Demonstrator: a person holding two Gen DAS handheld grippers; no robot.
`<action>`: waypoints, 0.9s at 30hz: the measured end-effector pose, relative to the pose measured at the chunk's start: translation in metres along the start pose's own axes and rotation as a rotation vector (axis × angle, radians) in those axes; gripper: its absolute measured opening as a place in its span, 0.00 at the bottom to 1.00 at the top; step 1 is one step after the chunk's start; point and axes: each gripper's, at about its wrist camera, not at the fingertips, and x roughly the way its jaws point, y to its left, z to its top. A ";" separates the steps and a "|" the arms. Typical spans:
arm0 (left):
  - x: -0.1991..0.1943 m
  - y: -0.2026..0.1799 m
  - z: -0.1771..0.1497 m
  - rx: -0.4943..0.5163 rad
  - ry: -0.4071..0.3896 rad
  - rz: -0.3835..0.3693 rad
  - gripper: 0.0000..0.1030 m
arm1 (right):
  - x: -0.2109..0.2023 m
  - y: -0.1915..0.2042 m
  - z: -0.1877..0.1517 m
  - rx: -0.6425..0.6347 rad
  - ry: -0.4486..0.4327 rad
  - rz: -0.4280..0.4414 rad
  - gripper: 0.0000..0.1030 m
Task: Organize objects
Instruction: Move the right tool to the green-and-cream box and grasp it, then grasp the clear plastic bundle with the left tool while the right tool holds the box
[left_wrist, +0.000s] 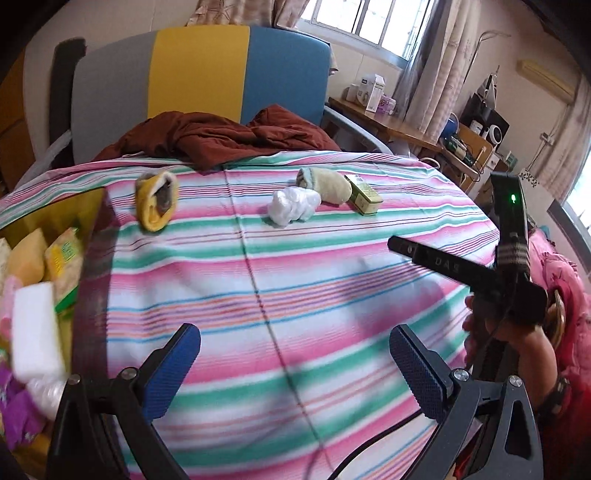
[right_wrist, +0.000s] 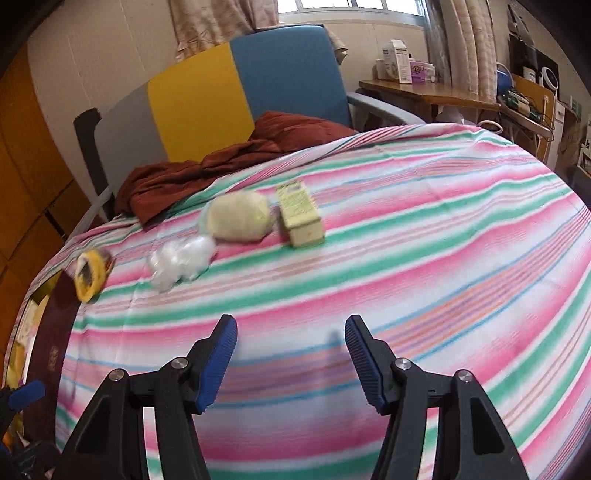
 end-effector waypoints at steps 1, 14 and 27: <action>0.005 -0.001 0.004 0.003 0.007 0.005 1.00 | 0.003 -0.001 0.007 -0.005 -0.006 -0.005 0.60; 0.032 0.006 0.028 -0.010 0.035 0.054 1.00 | 0.072 0.004 0.070 -0.103 -0.002 -0.033 0.47; 0.075 0.001 0.064 0.056 0.026 0.117 1.00 | 0.069 -0.006 0.056 -0.102 0.001 -0.030 0.30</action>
